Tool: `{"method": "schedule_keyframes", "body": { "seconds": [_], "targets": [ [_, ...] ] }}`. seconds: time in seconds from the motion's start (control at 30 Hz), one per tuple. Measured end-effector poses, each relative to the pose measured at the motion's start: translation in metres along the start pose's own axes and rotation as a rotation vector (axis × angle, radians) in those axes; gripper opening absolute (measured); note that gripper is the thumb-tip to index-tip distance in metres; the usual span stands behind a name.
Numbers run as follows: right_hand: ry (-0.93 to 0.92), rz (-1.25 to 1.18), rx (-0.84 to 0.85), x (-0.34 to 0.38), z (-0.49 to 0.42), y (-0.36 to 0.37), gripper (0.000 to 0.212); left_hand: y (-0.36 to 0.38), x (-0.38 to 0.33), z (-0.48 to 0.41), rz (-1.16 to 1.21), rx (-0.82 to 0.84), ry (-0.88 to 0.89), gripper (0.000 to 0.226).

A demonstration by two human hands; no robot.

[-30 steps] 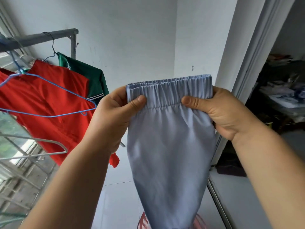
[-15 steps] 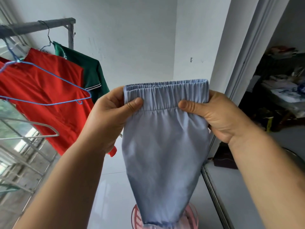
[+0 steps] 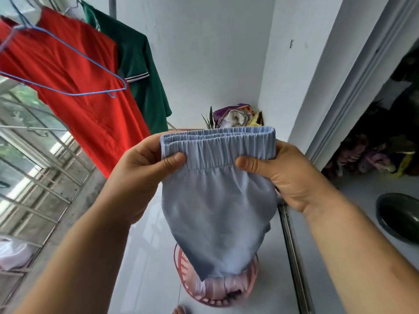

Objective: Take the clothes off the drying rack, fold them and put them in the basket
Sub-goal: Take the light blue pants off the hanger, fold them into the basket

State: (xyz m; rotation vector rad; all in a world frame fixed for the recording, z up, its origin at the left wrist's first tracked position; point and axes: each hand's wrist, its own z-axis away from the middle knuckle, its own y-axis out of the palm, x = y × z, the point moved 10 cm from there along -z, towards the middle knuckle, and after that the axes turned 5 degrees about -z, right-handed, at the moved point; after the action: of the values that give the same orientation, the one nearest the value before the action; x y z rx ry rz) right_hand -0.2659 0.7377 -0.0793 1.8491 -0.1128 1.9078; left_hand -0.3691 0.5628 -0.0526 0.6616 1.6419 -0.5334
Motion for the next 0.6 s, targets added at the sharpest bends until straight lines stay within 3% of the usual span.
{"method": "schedule_keyframes", "body": {
  "seconds": [0.17,0.27,0.43,0.5,0.6],
  "targets": [
    [0.13,-0.023,0.021,-0.054,0.004,-0.005,0.05,-0.005,0.048,0.021,-0.005,-0.007,-0.109,0.037],
    [0.197,-0.021,0.019,-0.086,0.012,-0.008,0.049,-0.012,0.085,0.034,0.022,-0.01,-0.208,0.051],
    [0.321,-0.017,0.017,-0.144,0.032,-0.008,0.049,-0.019,0.14,0.056,0.047,0.079,-0.348,0.055],
    [0.38,-0.024,0.005,-0.17,0.04,-0.008,0.049,-0.022,0.163,0.067,0.055,0.107,-0.424,0.051],
    [0.498,-0.017,-0.013,-0.213,0.055,-0.007,0.05,-0.026,0.201,0.089,0.082,0.133,-0.559,0.029]
  ]
}}
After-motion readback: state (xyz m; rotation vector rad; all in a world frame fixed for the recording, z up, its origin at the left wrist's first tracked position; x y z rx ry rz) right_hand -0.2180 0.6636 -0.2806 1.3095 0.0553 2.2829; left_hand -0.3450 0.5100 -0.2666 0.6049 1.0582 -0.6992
